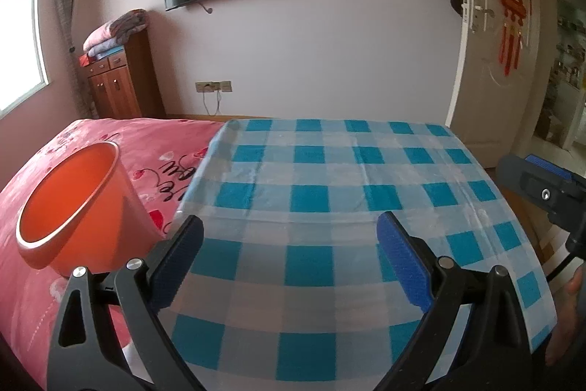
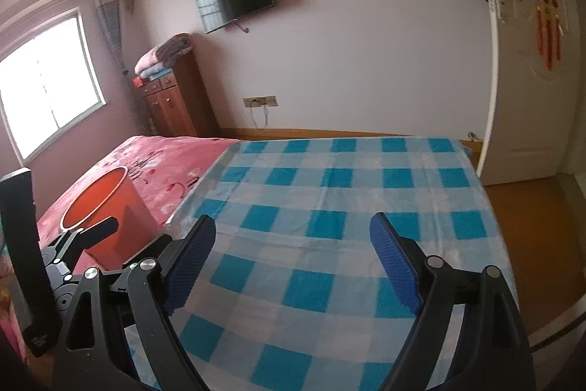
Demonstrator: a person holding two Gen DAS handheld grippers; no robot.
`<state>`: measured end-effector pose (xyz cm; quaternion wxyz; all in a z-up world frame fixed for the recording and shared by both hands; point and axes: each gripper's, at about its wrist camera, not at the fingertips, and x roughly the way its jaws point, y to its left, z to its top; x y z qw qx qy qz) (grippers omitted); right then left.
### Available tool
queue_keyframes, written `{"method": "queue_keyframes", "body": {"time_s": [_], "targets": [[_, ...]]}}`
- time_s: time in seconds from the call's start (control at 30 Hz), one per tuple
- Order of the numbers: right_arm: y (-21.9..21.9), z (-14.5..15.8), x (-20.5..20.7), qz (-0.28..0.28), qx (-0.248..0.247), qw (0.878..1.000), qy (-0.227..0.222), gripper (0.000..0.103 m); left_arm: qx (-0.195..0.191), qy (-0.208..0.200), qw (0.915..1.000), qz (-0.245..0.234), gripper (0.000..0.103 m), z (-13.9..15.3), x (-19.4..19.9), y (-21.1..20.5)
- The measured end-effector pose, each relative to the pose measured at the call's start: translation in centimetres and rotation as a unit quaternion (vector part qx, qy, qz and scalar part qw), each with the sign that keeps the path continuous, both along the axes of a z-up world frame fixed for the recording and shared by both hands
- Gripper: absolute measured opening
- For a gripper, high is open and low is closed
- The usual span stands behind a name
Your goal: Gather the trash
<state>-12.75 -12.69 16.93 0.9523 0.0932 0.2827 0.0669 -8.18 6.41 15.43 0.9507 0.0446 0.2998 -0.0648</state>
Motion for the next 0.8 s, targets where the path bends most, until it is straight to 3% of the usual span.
{"method": "queue_keyframes", "body": {"time_s": [0.8], "targets": [[-4.4, -2.0, -5.0, -0.092, -0.051, 0.994, -0.007, 0.085, 0.007, -0.001, 0.9988, -0.049, 0.096, -0.4, -2.9, -5.8]]}}
